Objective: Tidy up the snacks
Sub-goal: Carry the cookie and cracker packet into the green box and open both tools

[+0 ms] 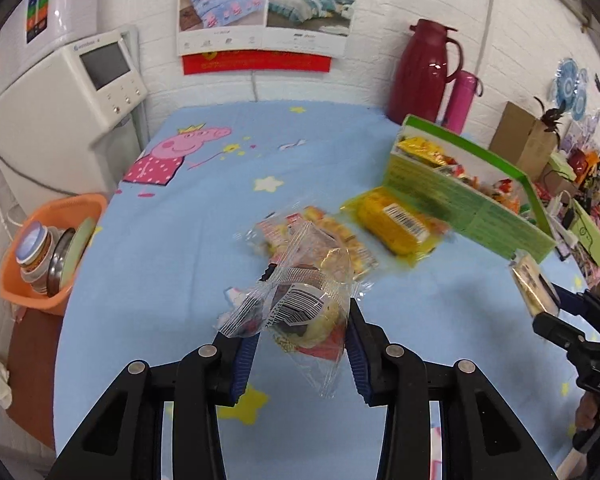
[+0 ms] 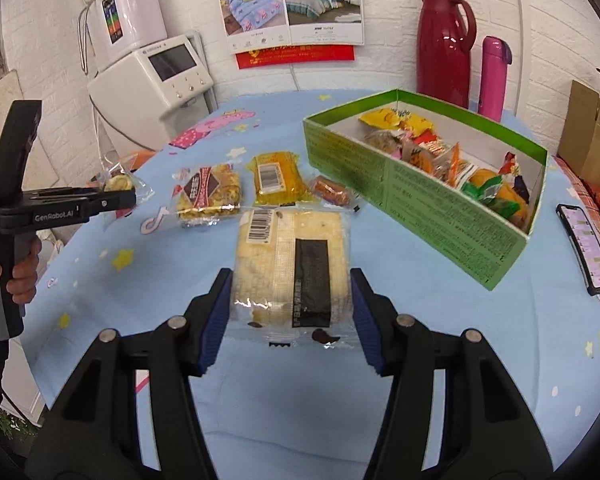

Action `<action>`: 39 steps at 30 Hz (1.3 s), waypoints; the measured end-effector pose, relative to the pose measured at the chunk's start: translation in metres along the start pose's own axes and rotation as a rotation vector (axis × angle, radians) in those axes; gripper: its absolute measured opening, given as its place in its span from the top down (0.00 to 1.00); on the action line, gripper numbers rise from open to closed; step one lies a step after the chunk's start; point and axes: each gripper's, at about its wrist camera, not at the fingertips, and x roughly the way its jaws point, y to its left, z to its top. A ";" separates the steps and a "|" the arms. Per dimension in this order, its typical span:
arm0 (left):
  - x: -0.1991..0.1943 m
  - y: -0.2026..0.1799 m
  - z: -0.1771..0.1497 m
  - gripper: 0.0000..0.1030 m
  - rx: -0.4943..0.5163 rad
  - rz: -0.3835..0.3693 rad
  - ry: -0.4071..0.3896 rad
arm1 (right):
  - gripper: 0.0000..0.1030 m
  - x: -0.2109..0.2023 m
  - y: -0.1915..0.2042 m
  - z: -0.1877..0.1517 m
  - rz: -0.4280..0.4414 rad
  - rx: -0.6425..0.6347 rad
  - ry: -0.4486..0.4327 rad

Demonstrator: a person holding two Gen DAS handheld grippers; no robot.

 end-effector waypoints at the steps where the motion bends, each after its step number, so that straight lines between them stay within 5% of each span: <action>1: -0.003 -0.010 0.005 0.60 0.014 -0.009 -0.011 | 0.43 -0.008 -0.005 0.004 -0.005 0.010 -0.023; 12: 0.017 -0.135 0.080 0.60 0.157 -0.170 -0.065 | 0.43 -0.047 -0.088 0.043 -0.166 0.104 -0.181; 24: 0.107 -0.190 0.139 0.59 0.163 -0.138 -0.025 | 0.41 0.006 -0.162 0.073 -0.191 0.185 -0.150; 26: 0.117 -0.191 0.142 0.49 0.161 -0.130 -0.036 | 0.31 0.019 -0.169 0.074 -0.192 0.189 -0.144; 28: 0.123 -0.190 0.142 0.09 0.133 -0.072 -0.050 | 0.15 0.027 -0.174 0.075 -0.197 0.201 -0.131; 34: 0.121 -0.187 0.133 0.05 0.147 0.031 -0.104 | 0.12 0.017 -0.171 0.069 -0.225 0.183 -0.151; 39: 0.103 -0.181 0.120 0.05 0.123 0.018 -0.126 | 0.10 0.002 -0.159 0.066 -0.214 0.179 -0.163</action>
